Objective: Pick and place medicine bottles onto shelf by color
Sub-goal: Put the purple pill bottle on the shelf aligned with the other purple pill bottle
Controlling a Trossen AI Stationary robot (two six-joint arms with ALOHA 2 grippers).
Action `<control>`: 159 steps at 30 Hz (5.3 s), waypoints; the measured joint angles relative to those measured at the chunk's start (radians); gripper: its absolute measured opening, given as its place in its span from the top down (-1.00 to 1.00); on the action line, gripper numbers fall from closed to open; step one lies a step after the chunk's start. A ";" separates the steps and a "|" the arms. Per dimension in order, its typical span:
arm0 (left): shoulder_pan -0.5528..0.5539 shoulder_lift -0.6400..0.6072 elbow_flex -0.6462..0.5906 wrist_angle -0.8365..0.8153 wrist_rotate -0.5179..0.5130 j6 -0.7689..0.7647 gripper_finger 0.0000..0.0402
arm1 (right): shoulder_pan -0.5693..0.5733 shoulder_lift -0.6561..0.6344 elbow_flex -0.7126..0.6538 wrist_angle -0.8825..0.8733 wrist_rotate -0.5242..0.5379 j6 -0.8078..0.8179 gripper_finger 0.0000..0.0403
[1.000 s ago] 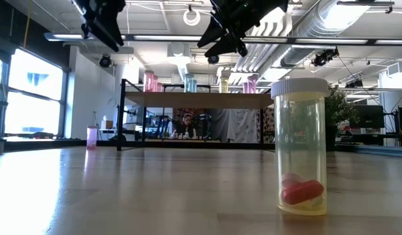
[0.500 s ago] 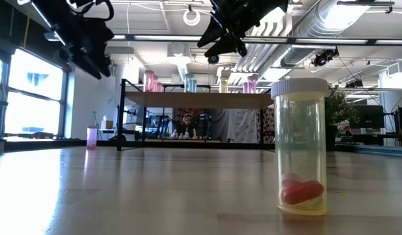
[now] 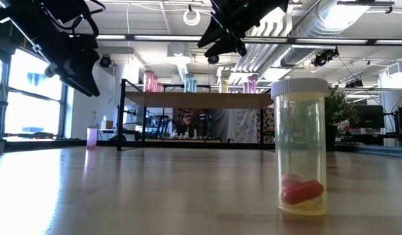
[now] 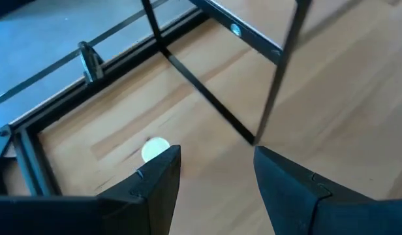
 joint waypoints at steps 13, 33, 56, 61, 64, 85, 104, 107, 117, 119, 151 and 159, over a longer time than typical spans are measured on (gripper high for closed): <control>-0.038 0.003 -0.038 0.025 0.015 -0.068 0.08 | -0.005 0.000 0.000 -0.007 0.002 -0.119 0.06; 0.103 0.075 -0.039 -0.024 0.179 -0.193 0.08 | -0.220 -0.123 0.001 0.009 0.084 -0.065 0.06; 0.040 0.076 -0.106 -0.056 0.167 -0.378 0.08 | -0.514 -0.177 0.001 0.066 0.035 -0.284 0.06; 0.070 0.076 -0.115 -0.054 0.163 -0.449 0.08 | -0.536 -0.177 0.001 0.068 -0.018 -0.284 0.06; 0.091 0.076 -0.115 -0.043 0.159 -0.452 0.08 | -0.543 -0.177 0.001 0.067 -0.026 -0.284 0.06; 0.168 0.182 -0.115 0.082 0.143 -0.493 -0.18 | -0.546 -0.177 0.001 0.064 -0.026 -0.344 0.06; 0.274 0.294 -0.115 0.248 0.078 -0.527 -0.18 | -0.546 -0.177 0.001 0.051 -0.026 -0.344 0.06; 0.296 0.294 -0.115 0.294 0.079 -0.491 -0.18 | -0.546 -0.177 0.001 0.034 -0.026 -0.344 0.06; 0.346 0.304 -0.115 0.308 0.070 -0.446 -0.18 | -0.546 -0.176 0.001 0.013 -0.026 -0.341 0.06; 0.353 0.313 -0.115 0.325 0.067 -0.440 -0.18 | -0.546 -0.176 0.001 0.013 -0.025 -0.340 0.06; 0.357 0.445 -0.114 0.395 0.057 -0.414 0.31 | -0.546 -0.176 0.001 0.013 -0.025 -0.339 0.06; 0.357 0.441 -0.114 0.396 0.089 -0.387 0.44 | -0.546 -0.176 0.001 0.013 -0.025 -0.339 0.06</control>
